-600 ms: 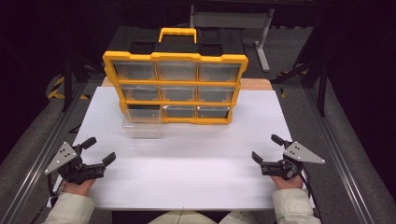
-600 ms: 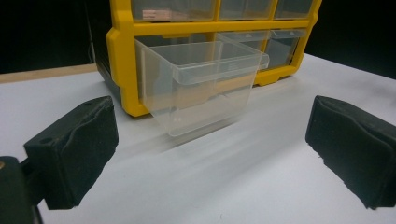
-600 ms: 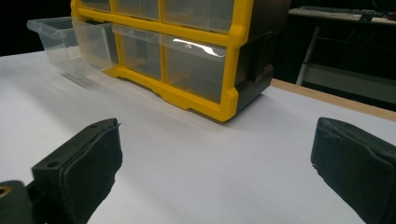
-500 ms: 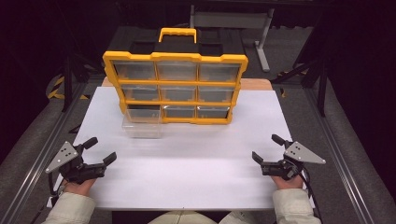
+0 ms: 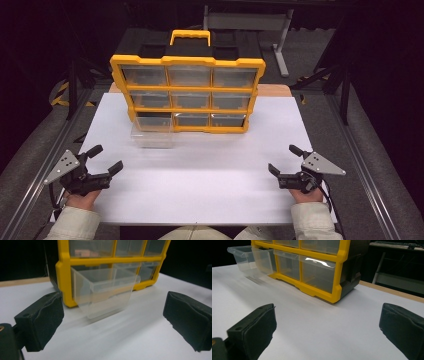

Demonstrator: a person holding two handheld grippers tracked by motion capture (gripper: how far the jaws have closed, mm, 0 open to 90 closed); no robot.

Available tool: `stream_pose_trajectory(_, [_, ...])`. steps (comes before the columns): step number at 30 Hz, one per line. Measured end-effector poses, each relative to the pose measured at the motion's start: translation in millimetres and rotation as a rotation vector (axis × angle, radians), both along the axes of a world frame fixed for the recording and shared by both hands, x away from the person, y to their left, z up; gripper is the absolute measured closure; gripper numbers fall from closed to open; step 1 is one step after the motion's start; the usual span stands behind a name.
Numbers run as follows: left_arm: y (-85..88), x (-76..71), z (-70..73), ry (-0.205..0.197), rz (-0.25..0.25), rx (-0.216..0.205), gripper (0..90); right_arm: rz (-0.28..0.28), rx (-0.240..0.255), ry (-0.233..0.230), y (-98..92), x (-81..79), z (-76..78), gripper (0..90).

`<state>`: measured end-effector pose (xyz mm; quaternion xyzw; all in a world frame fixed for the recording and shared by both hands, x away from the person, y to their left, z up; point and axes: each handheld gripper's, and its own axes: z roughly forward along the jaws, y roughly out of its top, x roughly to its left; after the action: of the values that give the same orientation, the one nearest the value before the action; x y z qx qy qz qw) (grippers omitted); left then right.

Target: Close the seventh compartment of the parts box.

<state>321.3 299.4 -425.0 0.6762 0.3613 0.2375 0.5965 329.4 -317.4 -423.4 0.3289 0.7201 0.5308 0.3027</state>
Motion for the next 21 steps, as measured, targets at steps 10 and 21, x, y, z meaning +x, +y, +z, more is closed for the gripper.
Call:
stream_pose_trajectory(10, [-0.7,-0.5,16.7,-0.05,0.009,0.035,3.9,-0.005,-0.005,0.001,-0.4,0.3,-0.4,1.4])
stream_pose_trajectory(21, [-1.6,7.0,25.2,-0.059,-0.003,0.015,4.3,-0.004,-0.003,0.004,-1.1,2.5,-1.0,1.3])
